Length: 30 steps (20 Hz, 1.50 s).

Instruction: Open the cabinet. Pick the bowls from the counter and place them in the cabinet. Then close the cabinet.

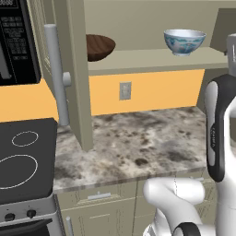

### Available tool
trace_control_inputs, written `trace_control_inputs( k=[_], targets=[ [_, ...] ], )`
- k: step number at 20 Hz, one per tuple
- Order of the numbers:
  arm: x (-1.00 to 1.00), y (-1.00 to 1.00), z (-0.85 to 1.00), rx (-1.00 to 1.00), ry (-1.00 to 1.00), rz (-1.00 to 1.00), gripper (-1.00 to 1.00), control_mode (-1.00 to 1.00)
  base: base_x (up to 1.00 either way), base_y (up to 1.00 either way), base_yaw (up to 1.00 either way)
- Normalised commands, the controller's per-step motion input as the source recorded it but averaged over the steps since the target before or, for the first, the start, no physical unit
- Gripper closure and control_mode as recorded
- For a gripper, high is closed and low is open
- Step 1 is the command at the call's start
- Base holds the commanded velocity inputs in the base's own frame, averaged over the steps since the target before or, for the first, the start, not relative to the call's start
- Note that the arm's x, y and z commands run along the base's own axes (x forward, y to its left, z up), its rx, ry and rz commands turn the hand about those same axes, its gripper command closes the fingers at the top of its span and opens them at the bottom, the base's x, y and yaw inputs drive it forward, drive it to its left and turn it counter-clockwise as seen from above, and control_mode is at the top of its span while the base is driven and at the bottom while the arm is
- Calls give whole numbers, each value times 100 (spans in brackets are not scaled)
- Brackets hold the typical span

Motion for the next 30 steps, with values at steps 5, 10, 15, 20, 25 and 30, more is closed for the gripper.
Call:
trace_control_inputs(
  k=[5,10,15,20,25,30],
  targets=[
    [-58,0,0,0,-2,0,-100,-100,0,0,0],
    [-54,0,0,0,0,0,-100,-100,0,0,0],
    [-53,-3,0,0,0,0,-100,-100,0,0,0],
    [-54,-4,0,0,0,0,-100,-100,0,0,0],
    [-46,-9,0,0,0,0,-100,-100,0,0,0],
    [-39,-13,0,0,0,0,-100,-100,0,0,0]
  ],
)
